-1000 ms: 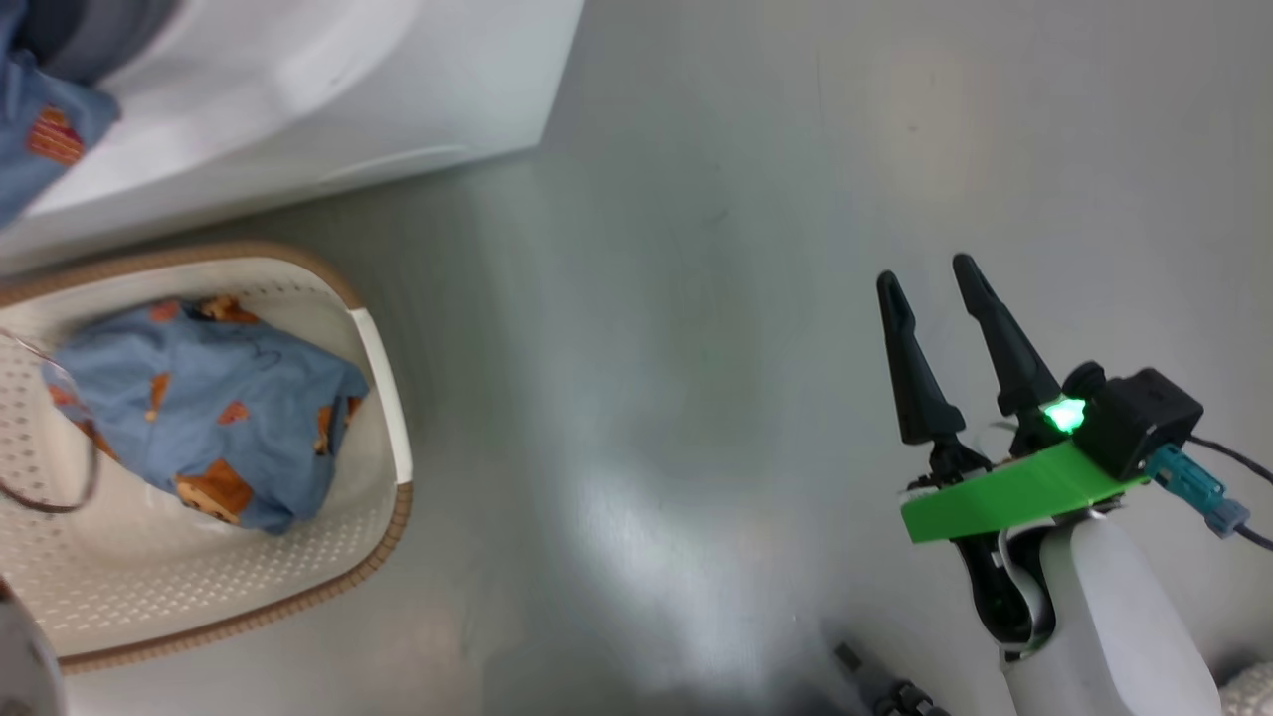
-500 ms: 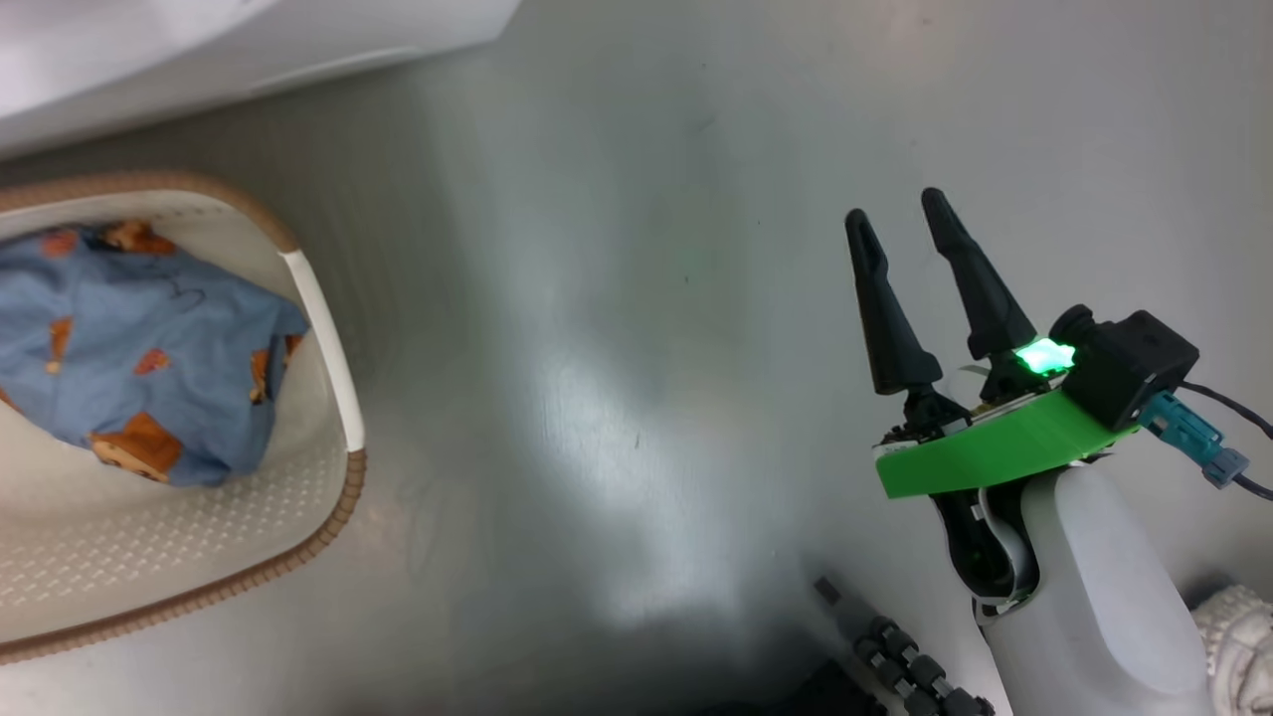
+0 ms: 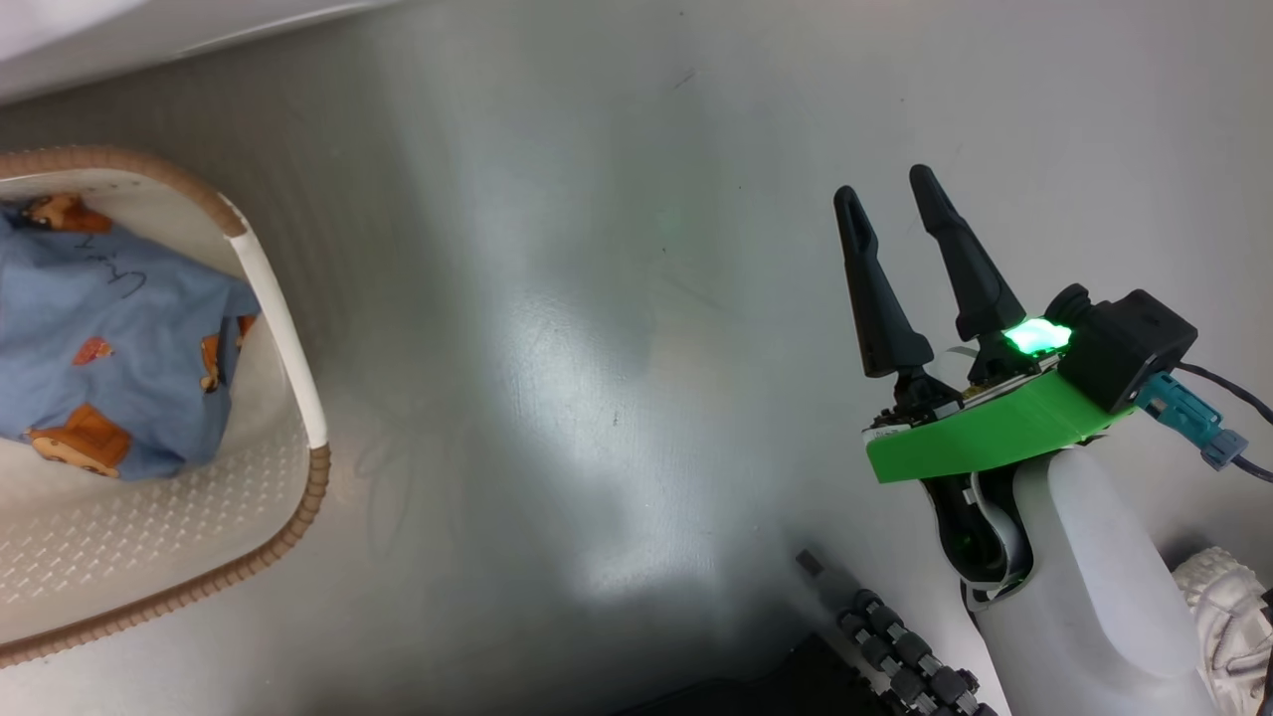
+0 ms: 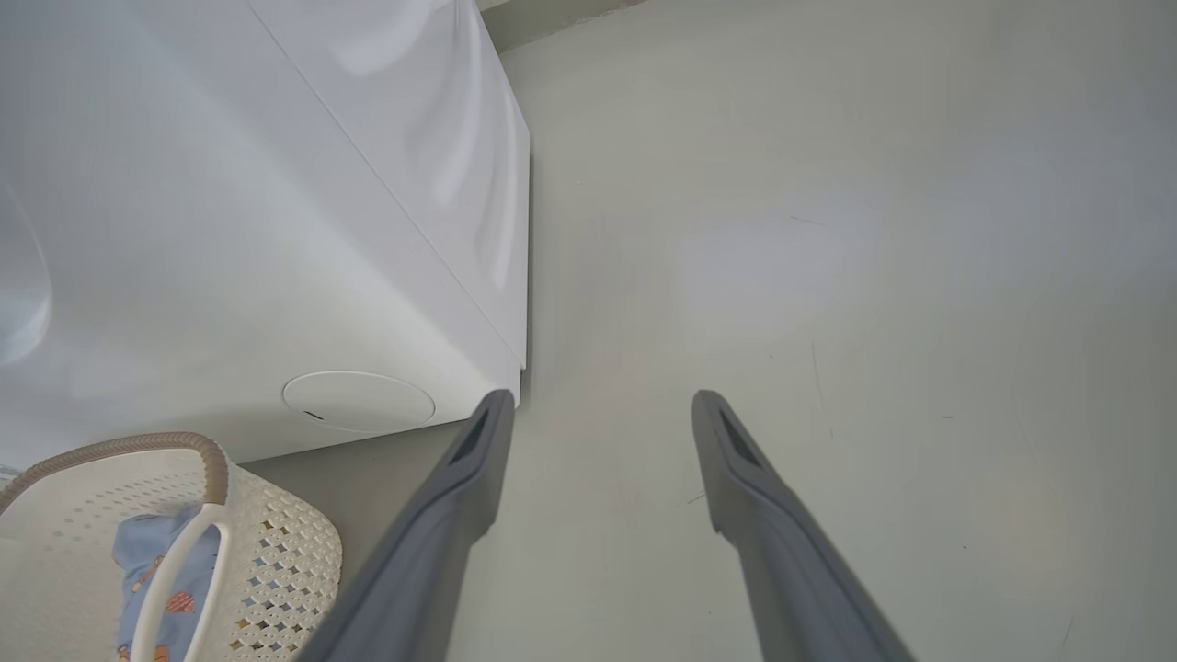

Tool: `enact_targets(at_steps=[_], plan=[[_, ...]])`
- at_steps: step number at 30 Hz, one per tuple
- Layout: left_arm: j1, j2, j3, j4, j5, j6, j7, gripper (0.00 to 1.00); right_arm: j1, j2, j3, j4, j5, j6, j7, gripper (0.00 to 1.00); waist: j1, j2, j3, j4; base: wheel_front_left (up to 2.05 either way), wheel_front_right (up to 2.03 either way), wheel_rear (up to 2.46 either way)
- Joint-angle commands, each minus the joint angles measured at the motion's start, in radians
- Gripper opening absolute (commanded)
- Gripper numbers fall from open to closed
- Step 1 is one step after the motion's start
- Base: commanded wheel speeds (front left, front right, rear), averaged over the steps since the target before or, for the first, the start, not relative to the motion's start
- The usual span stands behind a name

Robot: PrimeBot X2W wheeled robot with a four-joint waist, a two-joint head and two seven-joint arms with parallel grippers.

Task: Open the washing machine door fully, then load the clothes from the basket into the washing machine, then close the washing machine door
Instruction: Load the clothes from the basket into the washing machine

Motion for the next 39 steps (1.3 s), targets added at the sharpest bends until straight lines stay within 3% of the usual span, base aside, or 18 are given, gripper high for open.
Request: enact_targets(at_steps=[1, 6, 9, 10, 11, 12, 24, 39], plan=[[-0.026, 0.061, 0.004, -0.028, 0.008, -0.003, -0.011, 0.00, 0.021, 0.001, 0.015, -0.015, 0.004, 0.003, -0.005, 1.00, 0.0000, -0.0001, -0.002, 0.004, 0.00, 0.00, 0.00], [-0.025, 0.067, -0.005, -0.024, -0.003, -0.003, -0.020, 0.00, 0.017, 0.001, 0.016, -0.013, 0.000, 0.003, -0.005, 1.00, 0.0000, -0.0001, -0.008, 0.016, 0.00, 0.00, 0.00], [-0.009, 0.054, -0.005, 0.064, -0.041, -0.003, 0.005, 0.00, 0.018, 0.001, 0.013, -0.007, -0.006, 0.003, -0.005, 1.00, 0.0000, -0.0001, -0.018, 0.025, 0.00, 0.00, 0.00], [-0.009, 0.050, -0.004, 0.094, -0.055, -0.003, 0.023, 0.29, 0.019, 0.001, 0.013, -0.005, -0.007, 0.003, -0.005, 1.00, 0.0000, -0.0001, -0.021, 0.027, 0.00, 0.00, 0.00], [-0.010, 0.045, -0.004, 0.121, -0.070, -0.003, 0.044, 0.94, 0.019, 0.001, 0.012, -0.004, -0.008, 0.003, -0.005, 1.00, 0.0000, -0.0001, -0.025, 0.030, 0.00, 0.00, 0.00], [-0.011, 0.043, -0.008, 0.142, -0.080, -0.003, 0.059, 1.00, 0.019, 0.001, 0.012, -0.002, -0.008, 0.003, -0.005, 1.00, 0.0000, -0.0001, -0.028, 0.032, 0.00, 0.00, 0.00], [0.050, -0.012, -0.014, 0.220, -0.141, 0.008, 0.064, 1.00, 0.033, 0.001, -0.013, 0.016, -0.035, 0.003, -0.005, 1.00, 0.0000, -0.0001, -0.111, 0.083, 0.00, 0.00, 0.00], [0.317, -0.087, -0.018, 0.130, -0.211, 0.006, 0.012, 1.00, 0.071, 0.001, -0.033, 0.053, -0.078, 0.003, -0.005, 1.00, 0.0000, -0.0001, -0.265, 0.156, 0.00, 0.00, 0.00]])
